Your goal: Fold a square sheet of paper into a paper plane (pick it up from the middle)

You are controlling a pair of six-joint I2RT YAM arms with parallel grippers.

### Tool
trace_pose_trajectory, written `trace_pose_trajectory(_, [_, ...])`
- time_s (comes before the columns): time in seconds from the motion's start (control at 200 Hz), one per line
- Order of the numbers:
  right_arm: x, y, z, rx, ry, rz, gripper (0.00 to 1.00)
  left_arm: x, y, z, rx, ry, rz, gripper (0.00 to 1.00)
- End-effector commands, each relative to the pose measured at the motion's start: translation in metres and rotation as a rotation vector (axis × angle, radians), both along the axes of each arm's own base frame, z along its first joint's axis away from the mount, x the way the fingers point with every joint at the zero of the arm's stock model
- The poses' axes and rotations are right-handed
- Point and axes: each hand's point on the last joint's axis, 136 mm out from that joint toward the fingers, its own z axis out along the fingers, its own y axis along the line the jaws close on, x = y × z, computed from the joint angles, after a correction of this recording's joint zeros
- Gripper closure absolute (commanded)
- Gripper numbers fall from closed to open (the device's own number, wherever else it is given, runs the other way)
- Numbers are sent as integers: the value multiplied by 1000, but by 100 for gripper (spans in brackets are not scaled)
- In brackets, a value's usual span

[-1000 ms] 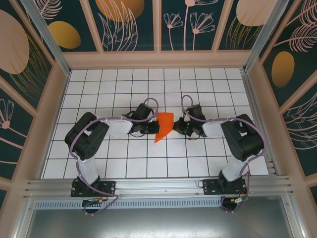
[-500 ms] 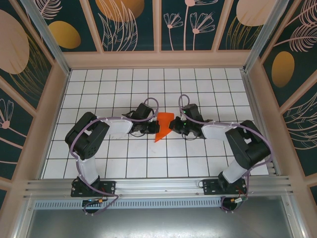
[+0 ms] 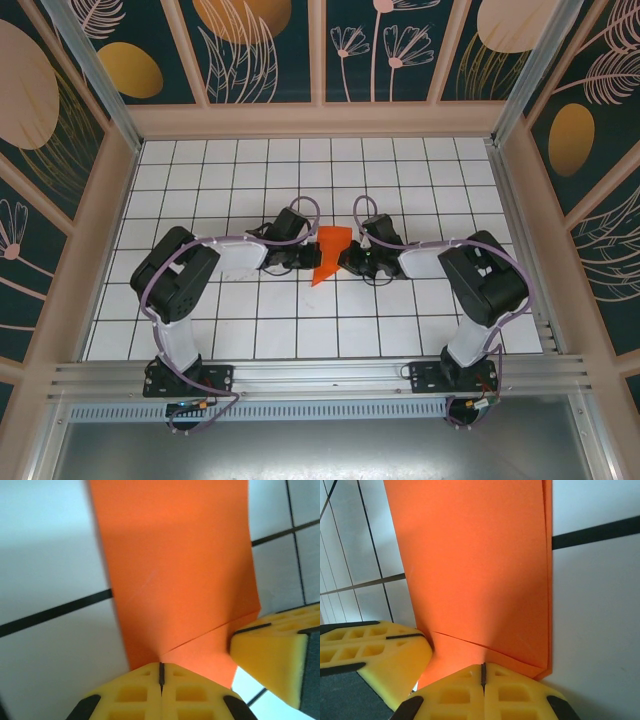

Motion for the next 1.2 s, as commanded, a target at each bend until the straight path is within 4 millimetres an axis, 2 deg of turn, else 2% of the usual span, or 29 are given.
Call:
trace_pose_trajectory(0.0, [-7,-17,-28,-84,76,-64,100,14,16,29,3,-74,110,90])
trace_pose_trajectory(0.035, [-8,-19,-30,-90,83,-72,100,14,17,36,-21,-85,131,82])
trace_pose_trajectory(0.05, [-9,-20,-31,-92,88,-76,100,14,17,48,-46,-101,142,80])
trace_pose_trajectory(0.12, [-12,-23,-35,-97,100,-89,100,9,14,67,-142,-111,175,74])
trace_pose_trajectory(0.285, [-13,-28,-40,-124,111,-110,100,-16,7,83,-369,-28,216,66])
trace_pose_trajectory(0.44, [-14,-32,-44,-143,120,-124,100,-36,0,75,-426,36,221,66])
trace_pose_trajectory(0.595, [-14,-34,-45,-169,121,-136,100,-48,-20,64,-415,89,189,68])
trace_pose_trajectory(0.876, [-17,-39,-51,-215,126,-152,100,-48,-37,45,-356,116,194,80])
trace_pose_trajectory(1.016, [-19,-41,-53,-230,132,-157,100,-46,-38,38,-332,122,201,81])
trace_pose_trajectory(1.076, [-19,-42,-54,-230,133,-159,100,-44,-40,41,-339,119,203,82])
trace_pose_trajectory(1.101, [-19,-42,-54,-232,135,-160,100,-44,-38,29,-316,137,211,82])
trace_pose_trajectory(1.196, [-20,-42,-55,-231,138,-160,100,-44,-34,19,-290,145,240,83])
